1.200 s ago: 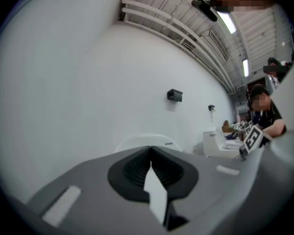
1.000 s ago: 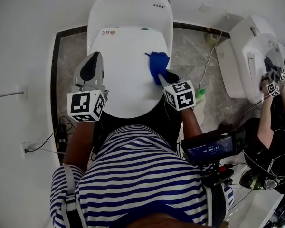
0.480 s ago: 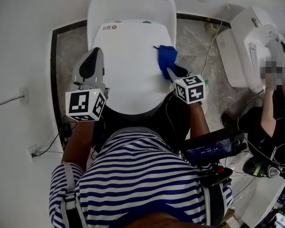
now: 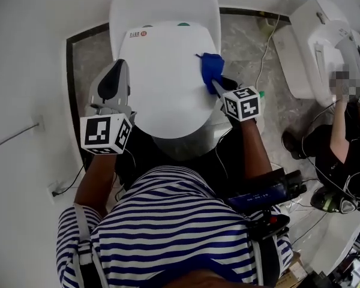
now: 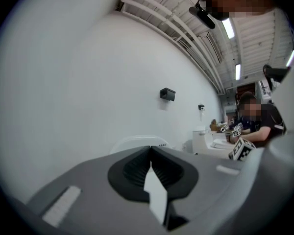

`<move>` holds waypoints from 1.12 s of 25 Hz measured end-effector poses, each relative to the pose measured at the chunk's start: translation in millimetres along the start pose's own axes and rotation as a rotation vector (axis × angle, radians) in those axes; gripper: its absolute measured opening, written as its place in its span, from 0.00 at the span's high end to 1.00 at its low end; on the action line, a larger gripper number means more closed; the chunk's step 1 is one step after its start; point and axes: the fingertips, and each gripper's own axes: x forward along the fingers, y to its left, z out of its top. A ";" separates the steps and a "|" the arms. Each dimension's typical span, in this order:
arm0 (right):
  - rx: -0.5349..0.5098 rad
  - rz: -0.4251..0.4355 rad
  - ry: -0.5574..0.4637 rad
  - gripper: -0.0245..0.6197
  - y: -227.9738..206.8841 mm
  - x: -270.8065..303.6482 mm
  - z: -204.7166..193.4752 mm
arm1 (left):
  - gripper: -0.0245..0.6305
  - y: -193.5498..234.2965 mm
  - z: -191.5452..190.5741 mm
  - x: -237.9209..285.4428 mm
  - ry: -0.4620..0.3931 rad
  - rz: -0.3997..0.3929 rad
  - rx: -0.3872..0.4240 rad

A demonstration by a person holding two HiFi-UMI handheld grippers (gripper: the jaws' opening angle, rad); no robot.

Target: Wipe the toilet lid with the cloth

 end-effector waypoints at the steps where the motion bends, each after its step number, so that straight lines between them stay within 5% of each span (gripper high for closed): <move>1: 0.006 0.010 -0.012 0.86 -1.5 -0.3 -1.1 | 0.96 -0.9 0.0 -3.4 -0.004 0.016 0.002; 9: -0.066 0.071 -0.074 0.86 2.3 -3.1 -11.2 | 0.96 -22.8 -5.2 -36.7 -0.097 0.168 0.014; 13: -0.151 0.126 -0.167 0.86 18.2 -16.3 15.7 | 0.96 -29.4 -4.1 -63.3 -0.145 0.247 0.020; 21: -0.424 0.308 -0.254 0.86 169.3 -26.6 89.1 | 0.96 -18.1 -14.5 -99.1 -0.131 0.327 0.018; 28: -0.636 0.412 -0.168 0.86 284.4 26.3 79.4 | 0.96 -6.3 -13.7 -120.6 -0.130 0.380 0.041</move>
